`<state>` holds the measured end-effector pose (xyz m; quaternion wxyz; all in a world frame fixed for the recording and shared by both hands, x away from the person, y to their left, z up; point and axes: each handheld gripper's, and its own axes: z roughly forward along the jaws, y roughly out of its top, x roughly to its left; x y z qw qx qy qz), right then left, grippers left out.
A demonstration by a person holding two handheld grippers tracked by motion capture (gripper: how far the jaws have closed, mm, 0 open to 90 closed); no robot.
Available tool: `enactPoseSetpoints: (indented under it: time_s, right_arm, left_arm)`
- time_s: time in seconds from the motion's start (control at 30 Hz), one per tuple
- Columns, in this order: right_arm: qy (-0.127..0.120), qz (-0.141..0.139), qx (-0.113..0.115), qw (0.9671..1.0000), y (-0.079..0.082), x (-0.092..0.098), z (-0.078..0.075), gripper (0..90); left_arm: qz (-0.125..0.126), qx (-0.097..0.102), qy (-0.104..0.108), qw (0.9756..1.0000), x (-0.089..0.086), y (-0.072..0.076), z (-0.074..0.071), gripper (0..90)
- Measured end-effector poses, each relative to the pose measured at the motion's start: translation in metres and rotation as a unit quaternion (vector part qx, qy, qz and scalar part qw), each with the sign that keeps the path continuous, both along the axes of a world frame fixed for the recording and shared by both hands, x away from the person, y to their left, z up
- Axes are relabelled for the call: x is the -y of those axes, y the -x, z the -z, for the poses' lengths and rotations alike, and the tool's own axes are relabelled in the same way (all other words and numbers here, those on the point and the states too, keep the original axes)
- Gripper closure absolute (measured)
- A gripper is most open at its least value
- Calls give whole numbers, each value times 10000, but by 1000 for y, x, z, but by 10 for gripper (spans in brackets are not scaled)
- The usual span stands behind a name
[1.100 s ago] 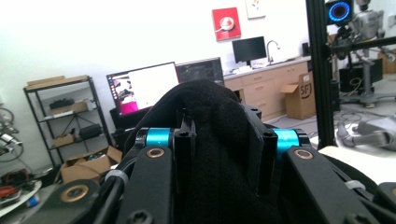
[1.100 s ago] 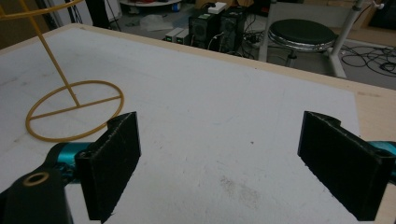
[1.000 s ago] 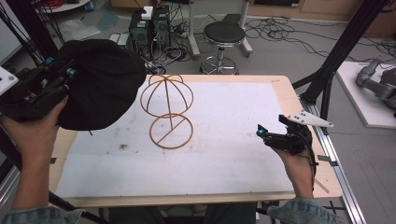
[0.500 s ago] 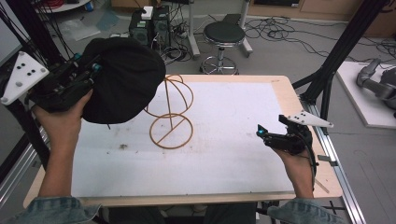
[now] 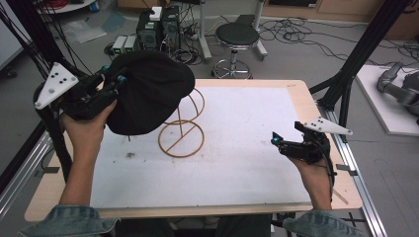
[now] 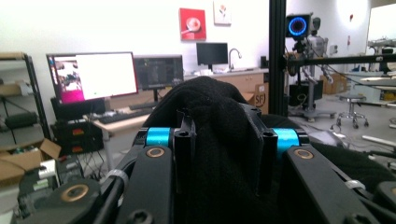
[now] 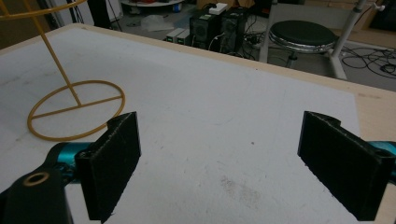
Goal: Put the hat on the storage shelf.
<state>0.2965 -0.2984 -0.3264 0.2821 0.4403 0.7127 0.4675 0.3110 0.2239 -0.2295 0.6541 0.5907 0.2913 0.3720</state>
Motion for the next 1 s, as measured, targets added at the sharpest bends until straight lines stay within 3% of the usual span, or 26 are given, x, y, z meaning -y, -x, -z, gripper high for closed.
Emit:
enactPoseSetpoints:
  time_s: [0.37,1.0]
  right_arm:
    - [-6,0,11,10000,0,1,0,130]
    - [-2,-2,32,10000,1,3,-1,130]
  left_arm:
    - [188,-310,-303,9989,25,-18,22,689]
    - [257,-520,-668,9961,46,-33,45,667]
